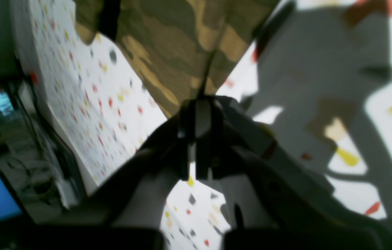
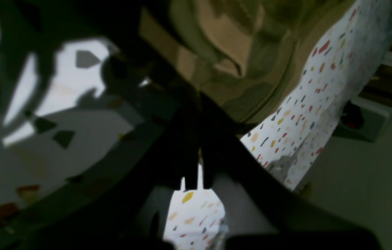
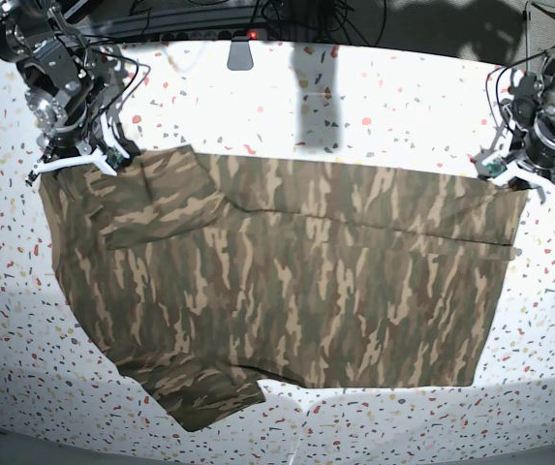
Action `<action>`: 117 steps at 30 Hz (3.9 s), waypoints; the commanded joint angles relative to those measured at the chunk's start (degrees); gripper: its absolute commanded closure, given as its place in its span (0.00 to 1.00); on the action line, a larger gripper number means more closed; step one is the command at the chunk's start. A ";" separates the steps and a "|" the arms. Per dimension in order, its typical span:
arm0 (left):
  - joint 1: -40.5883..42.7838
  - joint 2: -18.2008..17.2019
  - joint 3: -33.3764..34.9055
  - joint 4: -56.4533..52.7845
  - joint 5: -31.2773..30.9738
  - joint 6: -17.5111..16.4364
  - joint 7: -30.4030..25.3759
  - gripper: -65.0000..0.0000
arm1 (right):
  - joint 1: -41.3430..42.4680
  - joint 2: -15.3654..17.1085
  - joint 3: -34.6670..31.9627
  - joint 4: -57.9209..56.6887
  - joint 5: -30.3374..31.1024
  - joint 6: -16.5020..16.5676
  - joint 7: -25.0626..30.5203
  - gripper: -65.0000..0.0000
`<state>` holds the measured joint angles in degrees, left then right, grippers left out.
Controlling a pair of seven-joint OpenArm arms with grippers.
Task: Fold the T-shirt properly
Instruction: 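Lift the shoulder edges with both grippers and pull them back, then release the shoulders and move both grippers to the hem corners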
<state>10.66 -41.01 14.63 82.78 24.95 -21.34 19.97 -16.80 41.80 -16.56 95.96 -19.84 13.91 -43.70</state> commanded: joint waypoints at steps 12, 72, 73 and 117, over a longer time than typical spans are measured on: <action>12.87 -10.51 -0.35 12.11 -8.55 4.15 5.99 1.00 | -11.96 4.39 3.87 3.08 -1.16 -4.11 -0.24 1.00; 7.34 -0.74 -26.60 10.34 -49.51 -4.17 -6.75 0.59 | -17.92 4.48 23.67 22.56 38.05 -15.52 11.65 0.59; 5.09 -0.17 -26.60 7.43 -50.71 -5.73 -6.84 0.59 | -15.85 4.37 23.67 21.88 39.78 -14.82 11.63 0.59; -50.80 18.91 -6.67 -66.75 -42.51 -15.50 -11.41 0.61 | 51.43 3.56 -13.84 -30.47 63.34 -1.79 9.40 0.59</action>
<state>-38.92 -21.87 7.90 15.75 -17.98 -36.25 6.87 32.82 44.42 -31.07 64.90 43.51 12.16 -35.57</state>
